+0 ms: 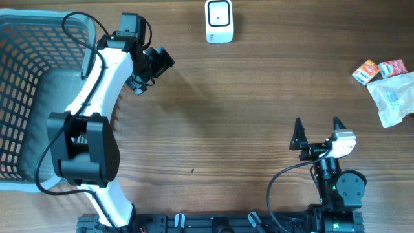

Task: Scan the item barcode

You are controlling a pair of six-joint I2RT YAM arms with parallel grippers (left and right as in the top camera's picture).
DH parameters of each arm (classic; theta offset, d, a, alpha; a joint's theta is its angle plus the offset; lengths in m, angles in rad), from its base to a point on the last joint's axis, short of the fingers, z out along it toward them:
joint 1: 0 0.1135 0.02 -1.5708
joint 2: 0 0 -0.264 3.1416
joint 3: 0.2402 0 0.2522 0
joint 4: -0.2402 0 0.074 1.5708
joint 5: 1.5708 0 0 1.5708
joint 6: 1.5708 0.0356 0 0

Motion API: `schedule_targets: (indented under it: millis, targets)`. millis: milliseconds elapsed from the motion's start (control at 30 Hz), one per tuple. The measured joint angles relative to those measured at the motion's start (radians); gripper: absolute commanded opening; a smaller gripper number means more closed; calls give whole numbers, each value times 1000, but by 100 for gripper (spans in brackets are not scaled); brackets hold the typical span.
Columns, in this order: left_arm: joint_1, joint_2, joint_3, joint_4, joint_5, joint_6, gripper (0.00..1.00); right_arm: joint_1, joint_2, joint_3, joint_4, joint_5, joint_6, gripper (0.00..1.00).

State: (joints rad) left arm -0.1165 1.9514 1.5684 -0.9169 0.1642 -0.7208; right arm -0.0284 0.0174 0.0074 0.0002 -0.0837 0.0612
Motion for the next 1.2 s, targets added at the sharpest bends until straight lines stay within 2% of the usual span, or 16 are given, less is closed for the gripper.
schedule_targets:
  millis: [167, 1200]
  targets:
    - [0, 0, 0, 0, 0, 0, 100, 0, 0, 0, 0, 7, -89, 100]
    - [0, 0, 0, 0, -18, 0, 100, 0, 0, 0, 0, 7, -85, 100]
